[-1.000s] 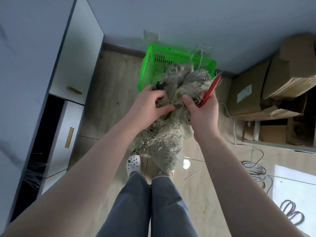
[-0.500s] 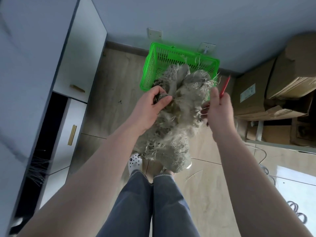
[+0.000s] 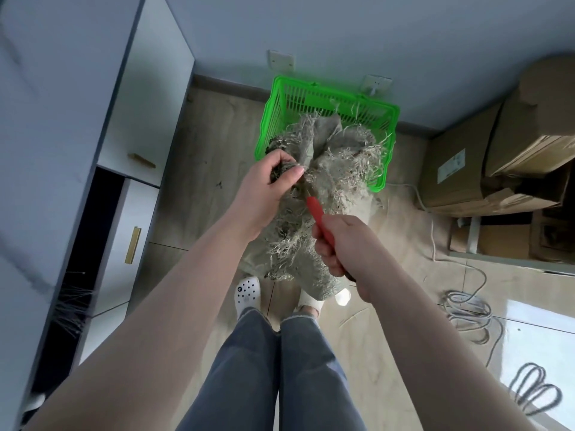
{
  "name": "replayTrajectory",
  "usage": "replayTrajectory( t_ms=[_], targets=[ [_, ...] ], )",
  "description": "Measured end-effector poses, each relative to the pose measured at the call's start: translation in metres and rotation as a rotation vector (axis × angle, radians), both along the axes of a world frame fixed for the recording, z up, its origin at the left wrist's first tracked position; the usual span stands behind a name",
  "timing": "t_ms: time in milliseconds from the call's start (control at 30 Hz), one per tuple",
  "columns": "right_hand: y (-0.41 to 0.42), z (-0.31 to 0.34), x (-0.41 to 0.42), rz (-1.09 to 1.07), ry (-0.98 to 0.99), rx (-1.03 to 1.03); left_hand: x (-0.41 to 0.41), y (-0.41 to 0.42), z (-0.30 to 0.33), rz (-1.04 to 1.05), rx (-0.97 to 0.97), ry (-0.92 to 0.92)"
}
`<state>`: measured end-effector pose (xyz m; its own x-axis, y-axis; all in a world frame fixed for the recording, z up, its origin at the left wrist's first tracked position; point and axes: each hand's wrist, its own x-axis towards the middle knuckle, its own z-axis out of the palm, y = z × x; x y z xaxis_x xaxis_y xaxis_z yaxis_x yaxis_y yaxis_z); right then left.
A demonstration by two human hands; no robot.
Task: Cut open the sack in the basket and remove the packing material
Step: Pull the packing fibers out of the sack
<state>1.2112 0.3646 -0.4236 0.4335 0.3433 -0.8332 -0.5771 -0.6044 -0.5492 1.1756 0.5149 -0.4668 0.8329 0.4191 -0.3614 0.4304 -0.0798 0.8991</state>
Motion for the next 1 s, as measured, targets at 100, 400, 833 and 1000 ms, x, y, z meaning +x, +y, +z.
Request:
replayTrajectory(
  t_ms=[100,400,833,1000],
  targets=[
    [0.006,-0.004,0.002,-0.003,-0.019,-0.004,0.001,0.0,-0.001,0.007,-0.009,0.0],
    [0.02,-0.009,0.011,-0.057,-0.178,0.006,0.0,-0.001,-0.005,0.023,-0.152,-0.045],
    [0.01,-0.005,0.019,-0.335,-0.113,0.26,0.01,-0.028,-0.011,-0.002,-0.397,-0.004],
    [0.011,-0.001,0.015,-0.458,0.053,0.4,0.012,-0.036,-0.024,0.131,-0.223,-0.012]
  ],
)
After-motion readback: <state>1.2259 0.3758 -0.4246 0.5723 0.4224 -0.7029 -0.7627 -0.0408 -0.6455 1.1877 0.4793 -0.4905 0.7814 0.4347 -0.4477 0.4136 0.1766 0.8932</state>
